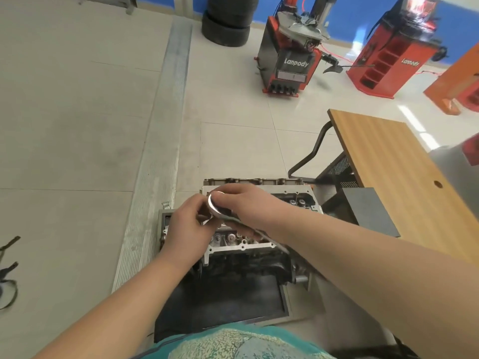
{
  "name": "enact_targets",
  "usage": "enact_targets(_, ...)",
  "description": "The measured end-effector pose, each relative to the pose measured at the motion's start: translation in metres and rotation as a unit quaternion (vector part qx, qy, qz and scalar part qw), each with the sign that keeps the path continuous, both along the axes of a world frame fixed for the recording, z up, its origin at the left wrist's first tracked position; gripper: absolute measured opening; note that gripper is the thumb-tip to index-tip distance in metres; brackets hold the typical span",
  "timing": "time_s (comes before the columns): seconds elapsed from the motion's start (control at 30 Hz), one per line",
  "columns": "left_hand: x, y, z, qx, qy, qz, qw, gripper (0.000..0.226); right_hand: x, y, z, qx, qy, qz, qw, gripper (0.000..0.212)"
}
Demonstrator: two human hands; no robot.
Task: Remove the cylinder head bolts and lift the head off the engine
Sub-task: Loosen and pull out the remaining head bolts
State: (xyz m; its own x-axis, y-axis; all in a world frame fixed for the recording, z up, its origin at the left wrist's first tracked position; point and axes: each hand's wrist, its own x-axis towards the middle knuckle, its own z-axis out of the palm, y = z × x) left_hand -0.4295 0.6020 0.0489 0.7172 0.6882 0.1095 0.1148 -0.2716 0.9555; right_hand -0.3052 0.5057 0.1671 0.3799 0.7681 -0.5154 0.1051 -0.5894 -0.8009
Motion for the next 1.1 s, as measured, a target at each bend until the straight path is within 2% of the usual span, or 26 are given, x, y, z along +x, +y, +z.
enact_targets(0.1, 0.002, -0.005, 0.004, 0.007, 0.006, -0.002, 1.000, 0.023, 0.008, 0.000, 0.008, 0.003, -0.040, 0.041, 0.998, 0.023)
enact_targets(0.23, 0.009, -0.009, 0.006, -0.016, 0.050, 0.030, 0.998, 0.006, 0.028, 0.003, 0.037, 0.075, 0.020, 0.014, 0.997, 0.029)
enact_targets(0.3, 0.013, -0.011, 0.003, -0.012, 0.059, 0.044, 0.997, 0.008, 0.058, 0.003, 0.059, 0.136, 0.037, -0.021, 0.990, 0.026)
enact_targets(0.4, 0.016, -0.017, -0.001, -0.016, 0.051, 0.075, 0.996, 0.006, 0.109, -0.013, 0.074, 0.167, -0.065, -0.081, 0.980, 0.021)
enact_targets(0.5, 0.016, -0.024, -0.008, -0.015, 0.026, 0.131, 0.991, 0.008, 0.164, -0.054, 0.044, 0.096, -0.222, -0.116, 0.963, 0.024)
enact_targets(0.53, 0.015, -0.026, -0.010, -0.010, 0.020, 0.146, 0.989, 0.006, 0.183, -0.071, 0.028, 0.058, -0.263, -0.110, 0.957, 0.029)
enact_targets(0.6, 0.013, -0.028, -0.011, -0.009, 0.010, 0.170, 0.985, 0.017, 0.223, -0.107, -0.009, -0.014, -0.323, -0.083, 0.943, 0.043)
enact_targets(0.67, 0.013, -0.028, -0.015, -0.025, -0.004, 0.182, 0.983, 0.012, 0.265, -0.139, -0.047, -0.082, -0.348, -0.066, 0.932, 0.049)
enact_targets(0.7, 0.013, -0.028, -0.016, -0.032, -0.006, 0.186, 0.982, 0.004, 0.284, -0.153, -0.065, -0.115, -0.345, -0.061, 0.929, 0.059)
enact_targets(0.77, 0.013, -0.030, -0.019, -0.036, -0.004, 0.203, 0.979, 0.012, 0.313, -0.179, -0.097, -0.161, -0.330, -0.050, 0.929, 0.087)
enact_targets(0.83, 0.014, -0.036, -0.018, -0.038, -0.008, 0.218, 0.975, 0.006, 0.337, -0.200, -0.124, -0.187, -0.350, -0.017, 0.918, 0.102)
enact_targets(0.87, 0.015, -0.040, -0.017, -0.040, -0.007, 0.231, 0.972, 0.005, 0.347, -0.210, -0.136, -0.202, -0.375, 0.003, 0.905, 0.104)
enact_targets(0.97, 0.019, -0.045, -0.020, -0.034, -0.010, 0.267, 0.963, 0.034, 0.368, -0.233, -0.166, -0.243, -0.426, 0.042, 0.871, 0.103)
enact_targets(1.1, 0.021, -0.049, -0.026, -0.024, 0.004, 0.285, 0.958, 0.043, 0.379, -0.258, -0.193, -0.250, -0.441, 0.047, 0.861, 0.099)
